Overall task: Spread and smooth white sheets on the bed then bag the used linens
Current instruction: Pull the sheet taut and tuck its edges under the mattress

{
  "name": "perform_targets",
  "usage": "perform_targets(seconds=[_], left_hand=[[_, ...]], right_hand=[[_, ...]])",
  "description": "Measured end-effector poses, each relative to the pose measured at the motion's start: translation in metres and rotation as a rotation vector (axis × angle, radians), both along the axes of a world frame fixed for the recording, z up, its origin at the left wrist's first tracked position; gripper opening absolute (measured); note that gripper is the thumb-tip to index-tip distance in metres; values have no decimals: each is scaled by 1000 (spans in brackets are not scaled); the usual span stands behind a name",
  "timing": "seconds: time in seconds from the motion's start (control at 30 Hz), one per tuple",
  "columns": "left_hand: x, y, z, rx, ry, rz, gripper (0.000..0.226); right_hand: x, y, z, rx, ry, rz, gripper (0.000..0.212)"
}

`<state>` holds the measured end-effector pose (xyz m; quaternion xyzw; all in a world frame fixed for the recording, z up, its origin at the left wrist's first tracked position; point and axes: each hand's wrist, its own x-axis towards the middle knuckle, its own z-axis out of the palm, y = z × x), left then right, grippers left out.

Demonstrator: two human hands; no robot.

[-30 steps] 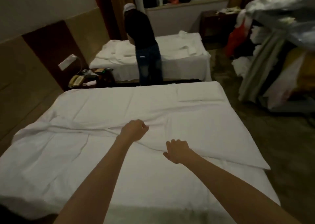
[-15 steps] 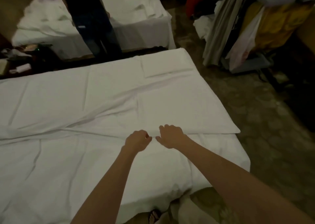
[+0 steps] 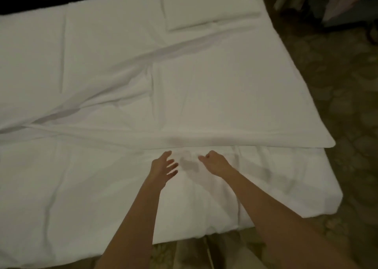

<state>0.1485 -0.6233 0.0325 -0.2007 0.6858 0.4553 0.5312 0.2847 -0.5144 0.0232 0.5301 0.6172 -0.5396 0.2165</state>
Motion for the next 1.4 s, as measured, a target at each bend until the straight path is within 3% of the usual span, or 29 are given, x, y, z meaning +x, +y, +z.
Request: perform_targets(seconds=[0.13,0.2,0.27,0.4,0.5,0.6,0.77,0.87,1.0,1.2,1.23,1.33,1.4], left_hand=[[-22,9,-60,95,-105,326,12],[-35,13,-80,142,-111,451,17],[-49,17,-91,205,-76,577,17],[-62,7,-100,214,43,606,12],[-52,-16,-106,122,130,591,3],[-34,-44,-107,-15,190,541,8],[-38,-54,-105,-36,141,509,4],[-44,-53,-109,-2,147,521,6],[-35,-61,-114,-20,190,547,8],[17,-8,-101,92,2,530,19],[35,9,-100,107,-30,530,13],[95,57,-98,153,-117,538,30],[131,84,-97,176,-170,522,29]], right_hand=[[-9,22,-48,-435,215,-884,27],[-10,26,-67,-492,322,-1177,21],[-15,26,-79,-462,412,-1340,18],[-15,21,-88,-327,352,-1412,38],[-1,4,-90,-278,324,-1400,37],[8,-13,-89,-282,310,-1377,41],[5,-8,-84,-260,326,-1429,21],[15,7,-85,-170,362,-1568,29],[33,11,-85,-140,312,-1530,25],[66,34,-82,-110,444,-1686,15],[75,41,-83,-97,473,-1718,17],[101,63,-86,-70,487,-1839,29],[119,80,-86,-55,492,-1923,39]])
